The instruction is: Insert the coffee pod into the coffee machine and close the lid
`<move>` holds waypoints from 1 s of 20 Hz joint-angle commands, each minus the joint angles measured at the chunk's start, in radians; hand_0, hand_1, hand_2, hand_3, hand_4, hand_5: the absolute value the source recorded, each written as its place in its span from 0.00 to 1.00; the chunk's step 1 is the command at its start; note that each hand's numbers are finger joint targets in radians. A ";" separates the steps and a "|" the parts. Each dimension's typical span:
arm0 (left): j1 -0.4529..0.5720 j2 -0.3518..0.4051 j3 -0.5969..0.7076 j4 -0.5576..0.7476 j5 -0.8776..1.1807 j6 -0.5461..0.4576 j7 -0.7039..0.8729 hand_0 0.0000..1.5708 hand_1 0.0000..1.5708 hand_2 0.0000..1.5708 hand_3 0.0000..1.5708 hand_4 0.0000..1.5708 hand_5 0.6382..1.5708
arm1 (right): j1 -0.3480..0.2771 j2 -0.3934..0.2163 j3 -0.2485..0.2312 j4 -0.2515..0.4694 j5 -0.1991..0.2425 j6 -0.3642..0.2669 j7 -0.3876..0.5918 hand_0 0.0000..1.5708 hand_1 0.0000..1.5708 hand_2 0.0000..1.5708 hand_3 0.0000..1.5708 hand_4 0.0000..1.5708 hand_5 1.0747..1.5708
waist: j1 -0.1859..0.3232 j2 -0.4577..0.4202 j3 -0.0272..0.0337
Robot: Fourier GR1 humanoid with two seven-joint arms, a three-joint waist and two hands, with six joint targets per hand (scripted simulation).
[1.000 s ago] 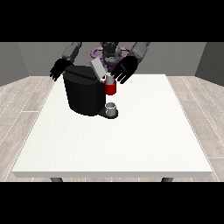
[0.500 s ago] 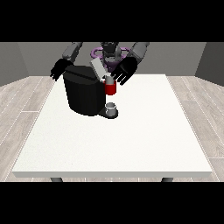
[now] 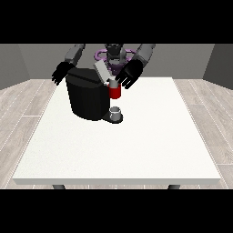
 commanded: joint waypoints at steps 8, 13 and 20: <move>-0.016 0.046 0.002 0.020 -0.020 -0.035 -0.022 0.68 0.68 0.71 0.60 0.24 1.00 | -0.014 0.013 0.010 -0.031 0.003 -0.013 0.005 0.00 0.00 0.00 0.00 0.30 1.00 | 0.003 0.004 -0.0009; 0.026 -0.038 -0.036 -0.015 -0.047 0.017 -0.016 0.68 0.68 0.71 0.61 0.23 1.00 | 0.013 -0.003 -0.010 0.028 0.005 -0.005 -0.036 0.00 0.00 0.00 0.00 0.30 1.00 | 0.024 -0.020 -0.0007; 0.018 0.012 -0.075 -0.002 -0.097 -0.028 -0.057 0.00 0.00 0.00 0.00 0.00 1.00 | 0.002 0.038 0.012 0.018 0.018 -0.038 -0.049 0.00 0.00 0.00 0.00 0.24 1.00 | 0.021 0.009 -0.0006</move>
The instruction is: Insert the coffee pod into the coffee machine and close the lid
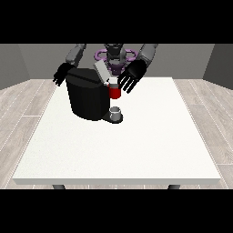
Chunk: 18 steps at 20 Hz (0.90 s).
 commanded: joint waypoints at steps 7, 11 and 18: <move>0.032 -0.010 -0.018 0.013 -0.041 -0.004 0.016 0.00 0.00 0.00 0.00 0.00 1.00 | 0.008 -0.028 -0.014 -0.003 -0.015 0.022 0.025 0.00 0.00 0.00 0.00 0.24 1.00 | -0.005 -0.037 -0.0020; 0.013 -0.030 -0.030 -0.009 -0.042 -0.058 0.030 0.00 0.00 0.00 0.00 0.00 1.00 | 0.014 -0.005 -0.022 0.052 -0.009 0.000 -0.023 0.00 0.00 0.00 0.00 0.26 1.00 | 0.032 -0.061 -0.0018; 0.078 -0.039 -0.017 -0.017 -0.036 -0.061 0.035 0.00 0.00 0.00 0.00 0.00 1.00 | 0.083 -0.014 -0.018 0.020 -0.027 0.024 0.013 0.00 0.00 0.00 0.00 0.25 1.00 | 0.050 -0.159 -0.0020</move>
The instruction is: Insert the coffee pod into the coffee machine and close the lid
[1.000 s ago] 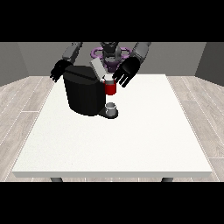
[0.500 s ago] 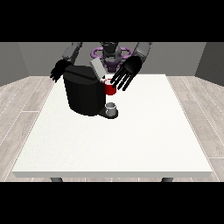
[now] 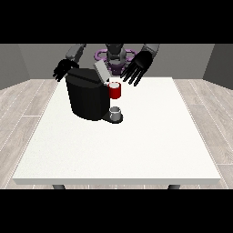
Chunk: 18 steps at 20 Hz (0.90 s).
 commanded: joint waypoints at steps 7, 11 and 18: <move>0.121 -0.138 0.165 -0.015 0.208 -0.014 0.028 0.00 0.00 0.00 0.00 0.00 1.00 | 0.111 -0.013 -0.042 0.000 -0.057 0.036 -0.002 0.00 0.00 0.00 0.00 0.25 1.00 | 0.096 -0.199 -0.0002; 0.230 -0.237 0.254 -0.017 0.340 -0.008 -0.045 0.00 0.00 0.00 0.00 0.15 1.00 | 0.150 -0.024 -0.002 -0.021 0.010 0.010 -0.001 0.00 0.00 0.00 0.00 0.28 1.00 | 0.164 -0.277 -0.0016; 0.377 -0.289 0.288 -0.041 0.419 -0.032 -0.064 0.00 0.00 0.00 0.00 0.12 1.00 | 0.131 -0.088 0.013 -0.104 -0.024 0.105 0.083 0.00 0.00 0.00 0.00 0.16 1.00 | 0.229 -0.388 -0.0007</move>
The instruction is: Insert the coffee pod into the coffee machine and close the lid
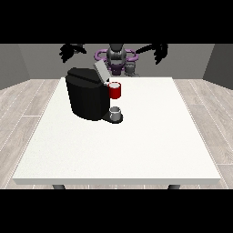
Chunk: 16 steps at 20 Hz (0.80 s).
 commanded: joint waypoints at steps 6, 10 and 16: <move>0.137 -0.061 0.043 -0.053 0.116 -0.033 0.003 0.00 0.00 0.00 0.00 0.00 1.00 | -0.117 -0.073 0.008 -0.092 -0.035 0.081 0.140 0.00 0.00 0.00 0.00 0.00 1.00 | 0.079 -0.033 0.0003; 0.212 -0.110 0.041 -0.108 0.171 -0.064 0.000 0.00 0.00 0.00 0.00 0.00 1.00 | -0.069 -0.071 0.038 -0.066 0.001 0.108 0.070 0.00 0.00 0.00 0.00 0.00 1.00 | 0.135 -0.052 0.0006; 0.337 -0.154 -0.009 -0.197 0.211 -0.078 -0.010 0.00 0.00 0.00 0.00 0.00 1.00 | -0.166 -0.087 0.048 -0.077 0.016 0.113 0.170 0.00 0.00 0.00 0.00 0.14 1.00 | 0.171 -0.051 0.0004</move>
